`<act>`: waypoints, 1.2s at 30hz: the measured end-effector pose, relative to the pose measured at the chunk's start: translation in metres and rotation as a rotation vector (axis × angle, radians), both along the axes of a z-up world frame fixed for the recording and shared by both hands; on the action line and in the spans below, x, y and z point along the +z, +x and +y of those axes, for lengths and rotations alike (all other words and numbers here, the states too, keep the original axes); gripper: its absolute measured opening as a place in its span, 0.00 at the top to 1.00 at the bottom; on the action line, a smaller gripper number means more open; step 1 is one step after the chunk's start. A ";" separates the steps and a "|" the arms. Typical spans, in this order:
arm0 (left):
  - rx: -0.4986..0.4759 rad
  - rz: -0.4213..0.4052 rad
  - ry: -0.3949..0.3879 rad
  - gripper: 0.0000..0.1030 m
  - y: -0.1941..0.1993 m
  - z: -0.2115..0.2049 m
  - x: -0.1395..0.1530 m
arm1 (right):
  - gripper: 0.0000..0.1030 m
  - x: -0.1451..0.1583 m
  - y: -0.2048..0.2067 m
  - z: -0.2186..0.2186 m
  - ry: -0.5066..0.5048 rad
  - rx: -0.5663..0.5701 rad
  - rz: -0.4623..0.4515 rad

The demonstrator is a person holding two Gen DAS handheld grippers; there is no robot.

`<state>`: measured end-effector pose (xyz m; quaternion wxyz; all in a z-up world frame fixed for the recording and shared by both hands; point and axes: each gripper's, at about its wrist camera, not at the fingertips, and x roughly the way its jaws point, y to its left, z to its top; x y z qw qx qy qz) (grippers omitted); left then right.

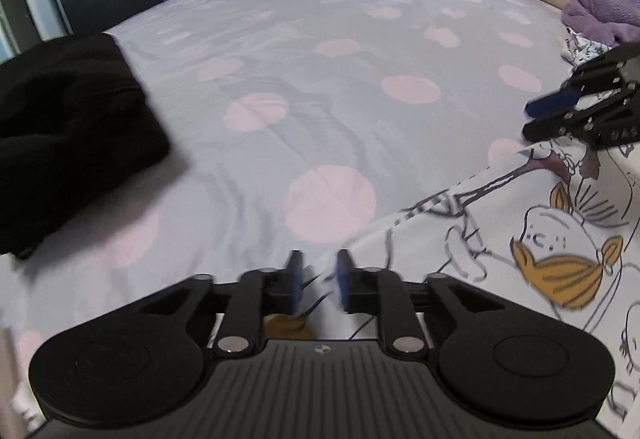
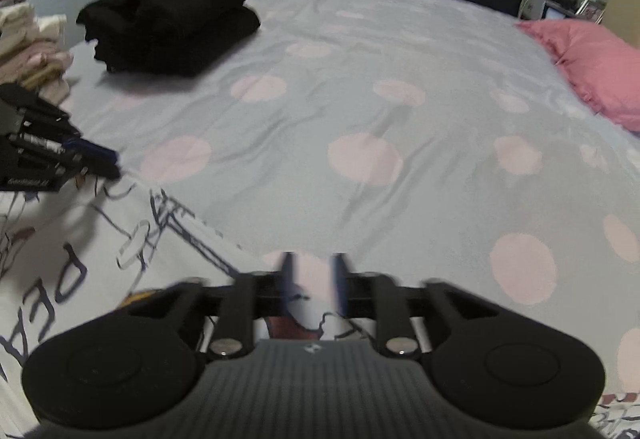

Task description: Fold clothes

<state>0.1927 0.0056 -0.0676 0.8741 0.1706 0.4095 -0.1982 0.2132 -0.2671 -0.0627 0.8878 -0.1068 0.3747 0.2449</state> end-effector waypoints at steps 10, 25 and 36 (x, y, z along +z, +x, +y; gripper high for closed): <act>0.044 -0.029 0.056 0.59 -0.081 0.051 0.047 | 0.51 0.036 -0.057 0.028 0.034 0.025 0.053; 0.075 -0.072 0.202 0.64 -0.163 0.058 -0.009 | 0.48 0.016 -0.138 0.048 0.121 -0.040 0.267; 0.441 -0.039 0.122 0.99 -0.163 0.124 0.001 | 0.48 0.016 -0.134 0.064 0.098 -0.004 0.256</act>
